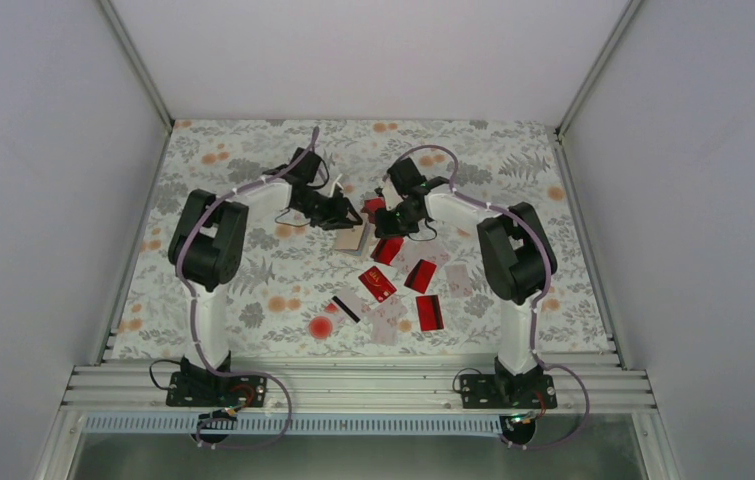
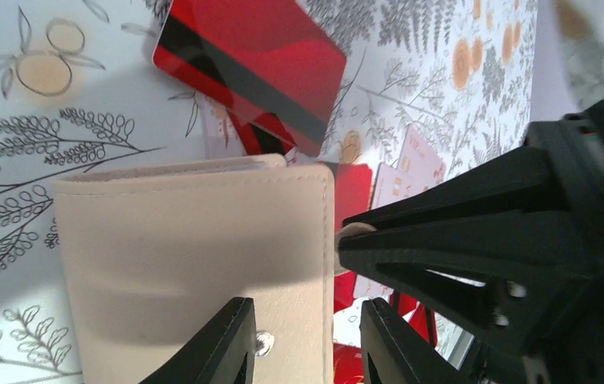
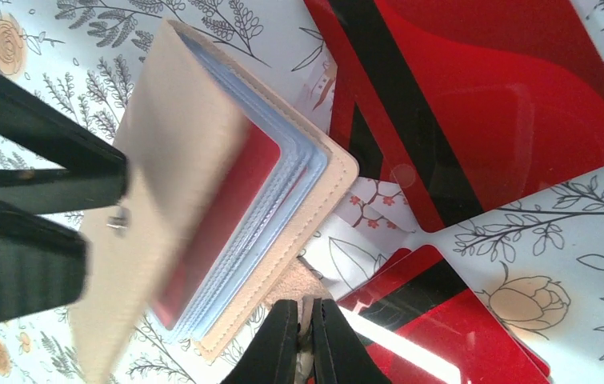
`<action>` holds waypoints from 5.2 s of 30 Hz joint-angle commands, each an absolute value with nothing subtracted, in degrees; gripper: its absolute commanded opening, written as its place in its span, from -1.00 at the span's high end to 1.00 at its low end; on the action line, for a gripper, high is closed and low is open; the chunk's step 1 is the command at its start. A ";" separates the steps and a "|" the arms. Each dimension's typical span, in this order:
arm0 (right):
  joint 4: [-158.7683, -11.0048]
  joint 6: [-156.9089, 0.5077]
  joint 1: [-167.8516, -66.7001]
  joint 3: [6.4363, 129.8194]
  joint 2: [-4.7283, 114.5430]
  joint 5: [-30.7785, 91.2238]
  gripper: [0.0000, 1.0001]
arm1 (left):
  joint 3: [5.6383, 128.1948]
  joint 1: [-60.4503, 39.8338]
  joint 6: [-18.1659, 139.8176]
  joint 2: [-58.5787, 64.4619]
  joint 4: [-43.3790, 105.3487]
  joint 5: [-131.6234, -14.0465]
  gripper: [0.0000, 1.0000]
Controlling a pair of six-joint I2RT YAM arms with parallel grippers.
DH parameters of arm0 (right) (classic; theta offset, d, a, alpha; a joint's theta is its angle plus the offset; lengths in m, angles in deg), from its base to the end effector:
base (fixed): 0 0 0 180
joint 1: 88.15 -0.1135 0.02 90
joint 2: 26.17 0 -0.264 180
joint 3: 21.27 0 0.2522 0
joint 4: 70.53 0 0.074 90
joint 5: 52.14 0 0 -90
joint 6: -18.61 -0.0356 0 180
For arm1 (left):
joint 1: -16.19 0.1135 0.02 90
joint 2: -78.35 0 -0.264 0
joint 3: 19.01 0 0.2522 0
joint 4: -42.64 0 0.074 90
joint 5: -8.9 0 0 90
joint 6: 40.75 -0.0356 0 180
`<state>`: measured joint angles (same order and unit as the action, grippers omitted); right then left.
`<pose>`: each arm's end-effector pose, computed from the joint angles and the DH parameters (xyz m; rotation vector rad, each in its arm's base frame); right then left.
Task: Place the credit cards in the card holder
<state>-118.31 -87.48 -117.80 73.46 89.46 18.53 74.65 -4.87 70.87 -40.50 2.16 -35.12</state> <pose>0.3495 0.2125 0.1613 -0.4283 2.8265 0.6574 0.3793 -0.1735 0.1474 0.2384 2.7556 -1.3045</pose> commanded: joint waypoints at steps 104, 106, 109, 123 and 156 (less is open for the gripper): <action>-107.19 -101.80 -117.46 68.18 88.66 8.76 0.77 | 72.74 -8.51 60.28 -41.43 -5.52 -44.18 0.80; -107.16 -101.71 -117.46 68.42 89.31 8.45 0.77 | 73.07 -8.50 60.23 -41.67 -5.75 -44.12 0.80; -106.77 -101.84 -117.43 68.60 89.96 7.88 0.78 | 73.69 -8.50 60.14 -41.89 -6.07 -44.01 0.80; -104.41 -103.03 -117.92 68.72 91.07 7.10 0.79 | 74.05 -8.51 59.35 -42.77 -6.63 -43.75 0.80; -99.09 -100.19 -117.39 55.73 77.03 6.60 0.73 | 69.61 -8.63 59.70 -43.44 -3.39 -44.42 0.81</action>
<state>-100.04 -101.34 -116.99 59.19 77.37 8.46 72.00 -7.60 60.40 -40.78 -3.00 -40.61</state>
